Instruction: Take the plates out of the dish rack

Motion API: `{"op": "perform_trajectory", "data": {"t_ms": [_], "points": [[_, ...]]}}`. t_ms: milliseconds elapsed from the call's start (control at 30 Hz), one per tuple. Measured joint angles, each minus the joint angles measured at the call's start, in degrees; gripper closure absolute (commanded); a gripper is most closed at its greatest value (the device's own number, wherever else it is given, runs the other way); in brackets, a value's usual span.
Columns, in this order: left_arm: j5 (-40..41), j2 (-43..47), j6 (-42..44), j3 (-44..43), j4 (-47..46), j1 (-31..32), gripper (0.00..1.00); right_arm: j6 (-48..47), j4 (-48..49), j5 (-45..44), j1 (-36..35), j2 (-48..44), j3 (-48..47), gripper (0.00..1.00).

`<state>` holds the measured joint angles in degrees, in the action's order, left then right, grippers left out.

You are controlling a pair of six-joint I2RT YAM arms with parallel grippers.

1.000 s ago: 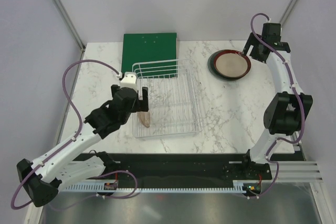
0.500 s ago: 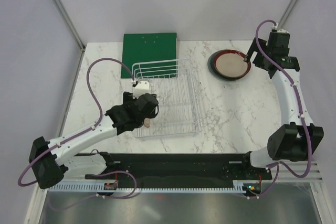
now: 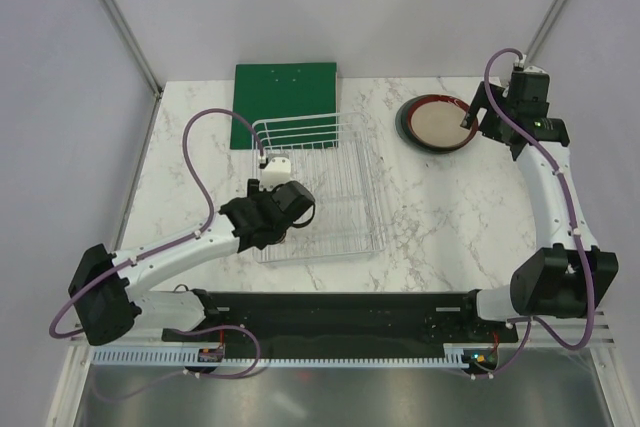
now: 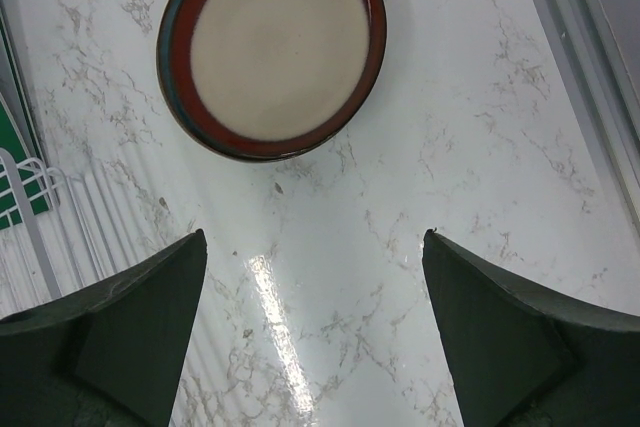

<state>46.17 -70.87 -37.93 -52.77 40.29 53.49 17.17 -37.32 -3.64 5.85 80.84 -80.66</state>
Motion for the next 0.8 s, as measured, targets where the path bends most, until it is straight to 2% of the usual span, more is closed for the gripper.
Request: {"op": "perform_trajectory", "data": {"t_ms": [67, 167, 200, 267, 300, 533, 800], "points": [[0.4, -0.5, -0.3, -0.1, 0.4, 0.0, 0.46, 0.0, 0.0, 0.2, 0.0, -0.3, 0.5, 0.04], [1.0, -1.5, -1.1, -0.6, 1.1, 0.0, 0.63, 0.0, 0.0, 0.4, 0.0, -0.9, 0.8, 0.04], [1.4, -1.8, -1.4, -0.8, 1.5, 0.0, 0.78, 0.0, 0.0, 0.4, 0.0, -1.2, 0.9, 0.04], [2.0, -2.6, -2.0, -1.3, 1.9, 0.0, 0.87, 0.0, 0.0, 0.6, 0.0, -1.8, 1.0, 0.04], [2.4, -3.1, -2.2, -1.7, 2.5, 0.0, 0.96, 0.0, 0.0, 0.6, 0.0, -2.2, 1.1, 0.04], [5.2, -7.0, -2.6, -4.1, 7.5, 0.0, 0.98, 0.0, 0.1, 1.3, 0.0, -3.4, 1.7, 0.04], [8.5, -13.1, -4.8, -11.0, 15.6, 0.3, 0.98, 0.0, 0.1, 2.3, 0.0, -3.5, 3.0, 0.04]]}}
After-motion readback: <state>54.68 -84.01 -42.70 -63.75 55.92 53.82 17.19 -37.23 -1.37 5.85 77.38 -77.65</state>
